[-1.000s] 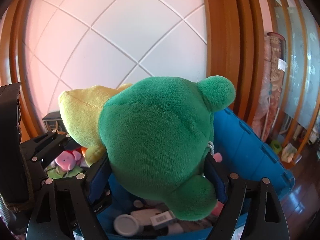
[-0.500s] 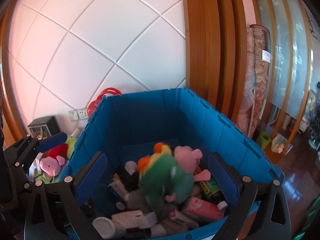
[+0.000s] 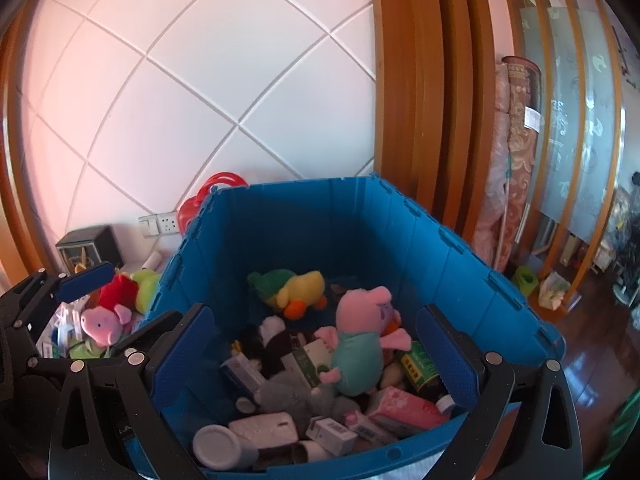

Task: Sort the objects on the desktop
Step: 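Carry the plush frog over the blue crate and release it inside, then move both tools back to the items on the table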

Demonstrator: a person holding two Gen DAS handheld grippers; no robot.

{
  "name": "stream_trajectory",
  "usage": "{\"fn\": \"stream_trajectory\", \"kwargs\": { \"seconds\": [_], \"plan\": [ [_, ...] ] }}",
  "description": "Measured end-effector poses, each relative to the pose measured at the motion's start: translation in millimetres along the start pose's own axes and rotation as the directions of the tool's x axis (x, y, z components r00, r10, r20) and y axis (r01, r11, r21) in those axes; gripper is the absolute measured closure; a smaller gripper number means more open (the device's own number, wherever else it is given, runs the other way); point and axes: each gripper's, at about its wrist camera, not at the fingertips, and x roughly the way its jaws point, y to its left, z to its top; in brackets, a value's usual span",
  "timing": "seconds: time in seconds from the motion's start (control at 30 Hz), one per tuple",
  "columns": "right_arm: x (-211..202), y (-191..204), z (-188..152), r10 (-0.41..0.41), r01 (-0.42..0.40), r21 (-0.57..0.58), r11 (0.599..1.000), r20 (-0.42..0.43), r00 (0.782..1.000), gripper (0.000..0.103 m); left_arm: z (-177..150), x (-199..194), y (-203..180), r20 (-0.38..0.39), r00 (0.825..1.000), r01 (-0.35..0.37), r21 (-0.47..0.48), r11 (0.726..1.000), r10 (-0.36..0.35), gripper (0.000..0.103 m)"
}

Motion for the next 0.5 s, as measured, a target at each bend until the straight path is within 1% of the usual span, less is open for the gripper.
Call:
{"fn": "stream_trajectory", "kwargs": {
  "seconds": [0.17, 0.3, 0.5],
  "plan": [
    [-8, 16, 0, 0.020, -0.020, -0.013, 1.000, 0.013, 1.000, 0.000, -14, -10, 23, -0.010, 1.000, -0.022, -0.033, 0.999, 0.022, 0.023],
    [-15, 41, 0, 0.049, -0.048, -0.041, 0.998, 0.024, 0.999, 0.000, -27, -20, 47, -0.023, 0.999, -0.044, -0.067, 0.997, 0.043, 0.023],
    [-17, 100, -4, 0.113, -0.111, -0.101, 0.989, 0.013, 0.994, 0.000, -53, -36, 101, -0.057, 0.995, -0.092, -0.135, 0.986, 0.085, 0.023]
  ]
}}
